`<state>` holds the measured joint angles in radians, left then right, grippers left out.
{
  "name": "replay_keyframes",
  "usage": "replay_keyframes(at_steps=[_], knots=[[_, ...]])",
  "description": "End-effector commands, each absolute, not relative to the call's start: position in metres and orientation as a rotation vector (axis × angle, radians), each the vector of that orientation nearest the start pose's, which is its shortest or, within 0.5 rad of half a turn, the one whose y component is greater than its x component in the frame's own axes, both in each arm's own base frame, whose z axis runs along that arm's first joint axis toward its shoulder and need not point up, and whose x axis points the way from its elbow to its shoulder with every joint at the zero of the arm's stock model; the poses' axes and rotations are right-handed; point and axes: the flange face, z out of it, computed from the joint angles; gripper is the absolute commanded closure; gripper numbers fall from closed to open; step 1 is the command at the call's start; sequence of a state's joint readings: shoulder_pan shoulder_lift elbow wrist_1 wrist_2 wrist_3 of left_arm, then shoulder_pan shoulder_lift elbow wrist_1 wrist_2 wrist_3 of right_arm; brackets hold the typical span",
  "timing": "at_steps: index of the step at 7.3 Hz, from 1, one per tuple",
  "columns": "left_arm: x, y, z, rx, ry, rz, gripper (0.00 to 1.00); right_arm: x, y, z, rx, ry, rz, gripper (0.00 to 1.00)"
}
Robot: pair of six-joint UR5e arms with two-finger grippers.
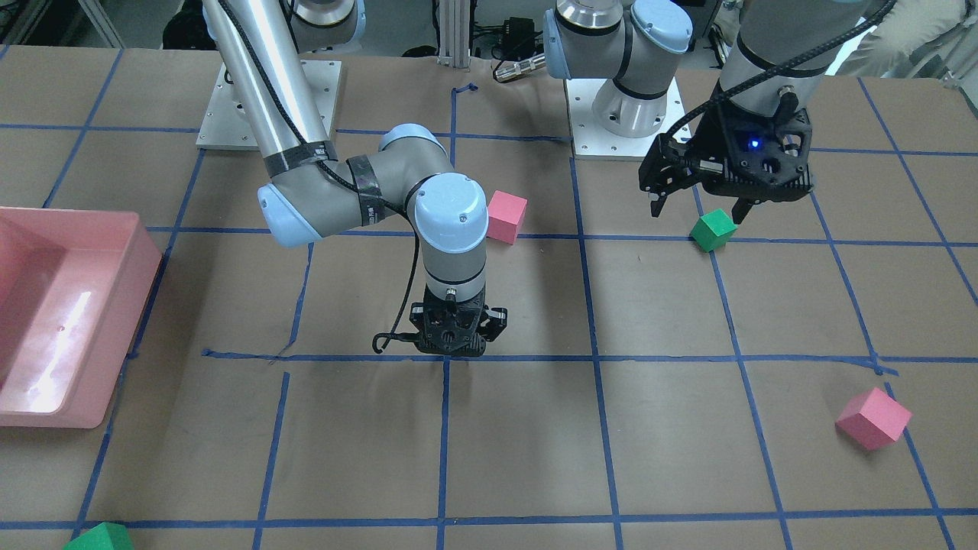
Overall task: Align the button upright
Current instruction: 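Carry the switch to the table center and set it down with the right gripper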
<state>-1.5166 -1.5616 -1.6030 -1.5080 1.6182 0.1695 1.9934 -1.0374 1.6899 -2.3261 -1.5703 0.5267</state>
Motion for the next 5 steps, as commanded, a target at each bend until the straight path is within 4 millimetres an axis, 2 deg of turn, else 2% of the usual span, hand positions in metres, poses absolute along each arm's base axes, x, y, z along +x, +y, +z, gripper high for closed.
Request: replay_keyframes(at_steps=[1, 2, 3, 4, 5], knots=[[-0.1021, -0.498, 0.483, 0.176, 3.086, -0.053, 0.0, 0.3803, -0.5177, 0.1911, 0.175, 3.091, -0.106, 0.98], [-0.1024, -0.498, 0.483, 0.177, 3.089, -0.054, 0.0, 0.3803, -0.5173, 0.1896, 0.175, 3.09, -0.103, 0.9], [-0.1027, -0.496, 0.4884, 0.181, 3.088, -0.073, 0.0, 0.3808, -0.5176, 0.1912, 0.175, 3.086, -0.105, 0.77], [-0.1012, -0.4969, 0.4868, 0.197, 3.08, -0.064, 0.0, 0.3806, -0.5171, 0.1906, 0.175, 3.087, -0.103, 0.54], [-0.1004, -0.4999, 0.4816, 0.198, 3.083, -0.048, 0.0, 0.3806, -0.5171, 0.1915, 0.175, 3.086, -0.105, 0.23]])
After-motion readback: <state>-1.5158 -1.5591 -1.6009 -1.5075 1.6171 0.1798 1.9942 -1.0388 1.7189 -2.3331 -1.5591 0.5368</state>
